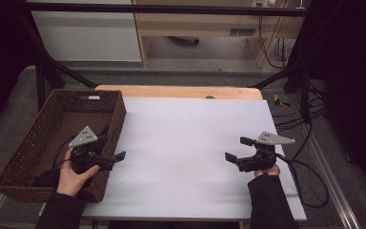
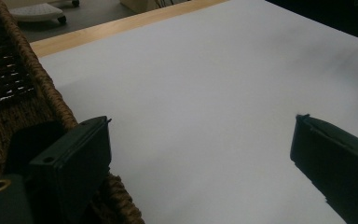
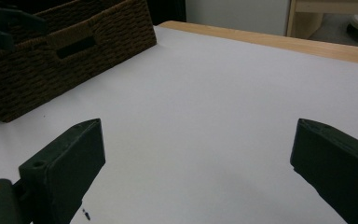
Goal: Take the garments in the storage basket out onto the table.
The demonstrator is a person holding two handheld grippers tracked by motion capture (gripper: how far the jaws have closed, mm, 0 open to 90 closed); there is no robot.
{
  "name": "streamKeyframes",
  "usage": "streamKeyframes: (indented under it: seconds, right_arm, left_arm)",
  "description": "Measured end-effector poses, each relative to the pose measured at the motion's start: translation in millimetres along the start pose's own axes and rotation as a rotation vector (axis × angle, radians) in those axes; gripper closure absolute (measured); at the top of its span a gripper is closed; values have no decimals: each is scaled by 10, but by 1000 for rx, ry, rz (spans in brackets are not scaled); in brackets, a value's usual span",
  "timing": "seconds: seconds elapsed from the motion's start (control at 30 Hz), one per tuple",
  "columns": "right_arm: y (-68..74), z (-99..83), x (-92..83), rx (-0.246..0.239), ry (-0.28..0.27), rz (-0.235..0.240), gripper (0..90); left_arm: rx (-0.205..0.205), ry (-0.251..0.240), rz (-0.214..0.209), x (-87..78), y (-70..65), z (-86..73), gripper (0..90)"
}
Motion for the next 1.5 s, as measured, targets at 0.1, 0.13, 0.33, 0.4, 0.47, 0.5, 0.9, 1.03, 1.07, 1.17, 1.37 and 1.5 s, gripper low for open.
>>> streamKeyframes:
  seconds: [0.1,0.13,0.33,0.4,0.47,0.5,0.9,1.03,1.07,1.17,1.37,1.5]
  right_arm:
    - [4,-2,0,0,1,2,32]
    - [4,-2,0,0,1,2,32]
    - [5,-8,9,2,4,1,32]
    - [6,-12,9,-3,5,-1,32]
    - [6,-15,12,0,7,0,32]
    - [7,-18,15,0,8,-1,32]
    - [0,-33,27,-1,17,-2,32]
    - [0,-35,27,-1,17,-2,32]
    - [0,-35,27,-1,17,-2,32]
    - [-1,-35,27,0,19,-3,32]
    - [-2,-37,28,1,19,-2,32]
    - [-2,-30,22,4,15,-4,32]
  left_arm:
    - [2,1,2,-1,-7,6,47]
    - [2,1,2,-1,-7,6,46]
    - [2,-4,2,-5,-18,26,46]
    - [5,-3,3,-10,-22,36,46]
    - [6,-2,6,-13,-21,40,47]
    - [3,-6,8,-21,-19,52,49]
    - [-2,-25,30,-103,25,120,49]
    - [-11,-37,55,-172,84,163,48]
    - [-11,-37,55,-172,84,163,48]
    - [-7,-39,72,-216,111,193,48]
    - [3,-33,112,-324,168,248,48]
    - [-4,-5,135,-410,220,252,42]
Point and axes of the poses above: each handheld gripper's, and its own axes: x roughly forward along the jaws, z roughly out of its top, y roughly to its left, the point moved 6 cm from there along x, roughly forward along the jaws, and after that the axes turned 13 degrees about -y, right-handed, at the moved point
